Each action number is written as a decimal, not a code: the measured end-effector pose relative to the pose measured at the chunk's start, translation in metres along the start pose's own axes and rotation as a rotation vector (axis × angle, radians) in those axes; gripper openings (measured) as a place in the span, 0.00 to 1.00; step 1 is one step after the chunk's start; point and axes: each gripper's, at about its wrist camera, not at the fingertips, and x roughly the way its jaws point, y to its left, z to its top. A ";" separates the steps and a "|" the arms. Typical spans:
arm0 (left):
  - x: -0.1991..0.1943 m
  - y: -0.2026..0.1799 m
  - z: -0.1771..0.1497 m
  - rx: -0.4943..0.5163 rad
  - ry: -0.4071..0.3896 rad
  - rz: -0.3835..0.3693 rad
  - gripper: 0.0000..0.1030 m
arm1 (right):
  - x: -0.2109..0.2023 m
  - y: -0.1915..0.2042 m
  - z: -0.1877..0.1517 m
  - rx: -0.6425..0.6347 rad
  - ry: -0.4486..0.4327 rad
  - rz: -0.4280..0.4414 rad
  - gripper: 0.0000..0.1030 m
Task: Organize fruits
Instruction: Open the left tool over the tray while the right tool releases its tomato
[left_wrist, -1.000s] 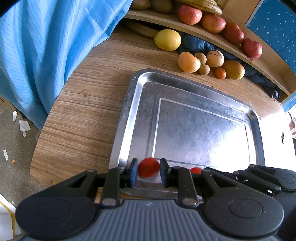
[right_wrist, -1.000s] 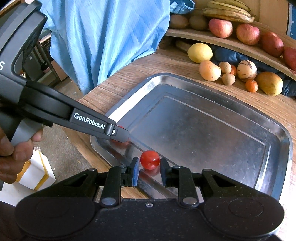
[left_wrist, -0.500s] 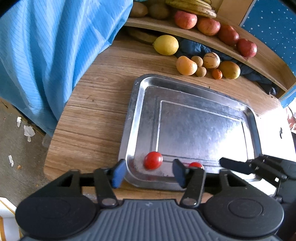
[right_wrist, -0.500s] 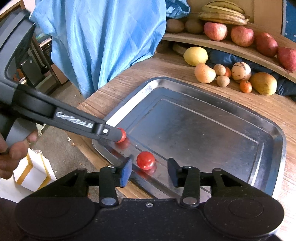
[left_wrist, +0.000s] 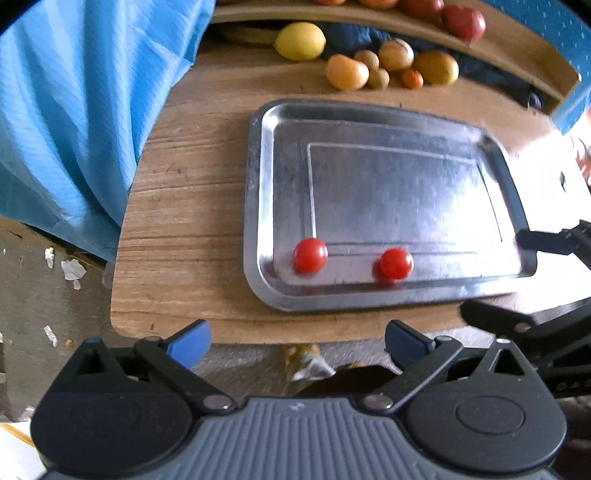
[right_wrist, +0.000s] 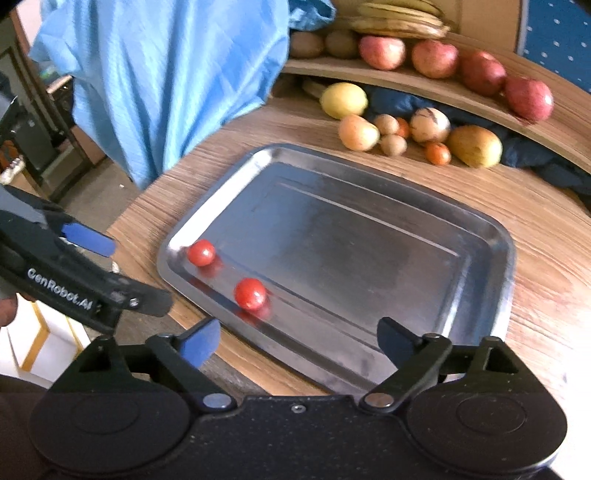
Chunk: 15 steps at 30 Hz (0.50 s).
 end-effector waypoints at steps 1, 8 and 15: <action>0.000 -0.001 0.000 0.008 0.006 0.004 0.99 | -0.002 -0.001 -0.001 0.007 0.007 -0.009 0.95; 0.001 -0.008 0.005 0.056 0.027 0.020 0.99 | -0.011 -0.013 -0.006 0.043 0.066 -0.106 0.99; 0.000 -0.015 0.016 0.100 0.013 0.025 0.99 | -0.015 -0.026 -0.013 0.110 0.077 -0.146 0.99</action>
